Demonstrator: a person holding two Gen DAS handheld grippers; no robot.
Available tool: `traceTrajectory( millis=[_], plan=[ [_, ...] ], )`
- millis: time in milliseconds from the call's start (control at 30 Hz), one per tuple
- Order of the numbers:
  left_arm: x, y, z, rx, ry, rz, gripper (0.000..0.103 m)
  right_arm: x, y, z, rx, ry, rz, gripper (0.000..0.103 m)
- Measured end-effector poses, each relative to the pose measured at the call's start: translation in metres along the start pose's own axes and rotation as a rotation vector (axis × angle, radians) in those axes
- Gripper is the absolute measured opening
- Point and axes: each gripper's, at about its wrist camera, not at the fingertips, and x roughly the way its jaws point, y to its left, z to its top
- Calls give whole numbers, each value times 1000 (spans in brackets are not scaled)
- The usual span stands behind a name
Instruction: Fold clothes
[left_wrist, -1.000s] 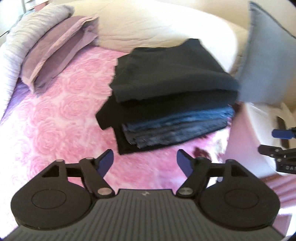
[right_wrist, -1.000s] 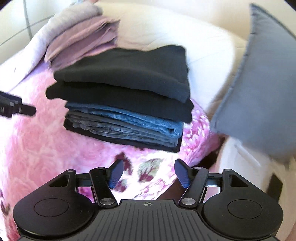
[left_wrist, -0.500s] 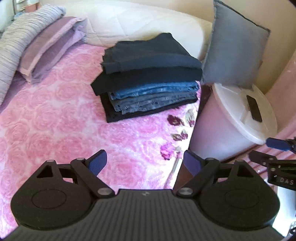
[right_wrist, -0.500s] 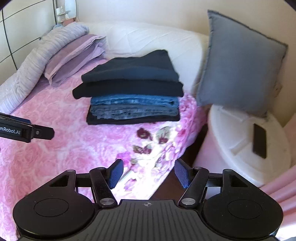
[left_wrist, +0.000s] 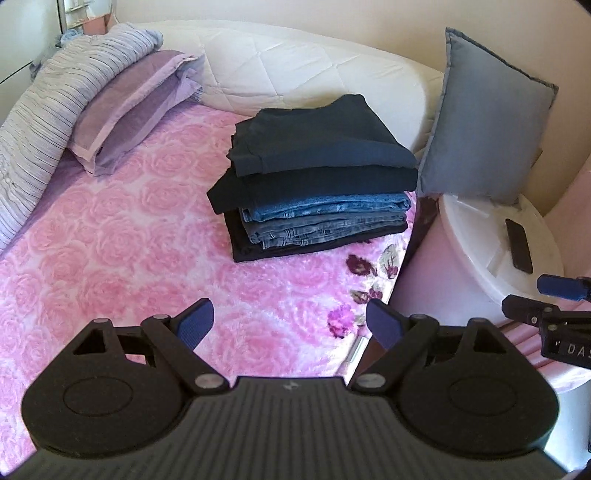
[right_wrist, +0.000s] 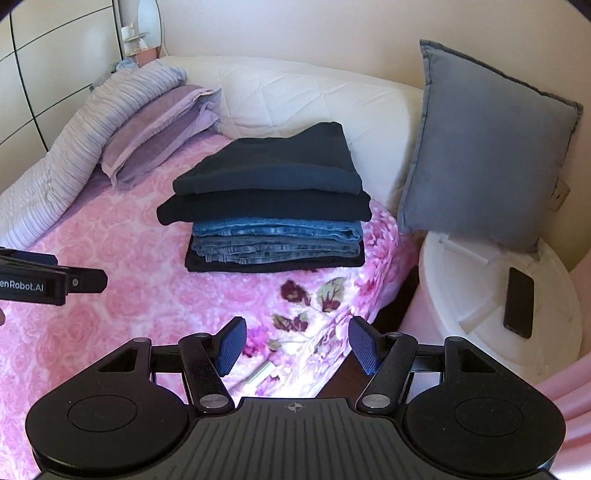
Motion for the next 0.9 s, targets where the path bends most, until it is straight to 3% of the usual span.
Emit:
traceTrajectory(
  millis=[900],
  plan=[
    [2,-22,-4,20,-15,61,88,3,-12,0,13,30,42,65]
  ],
)
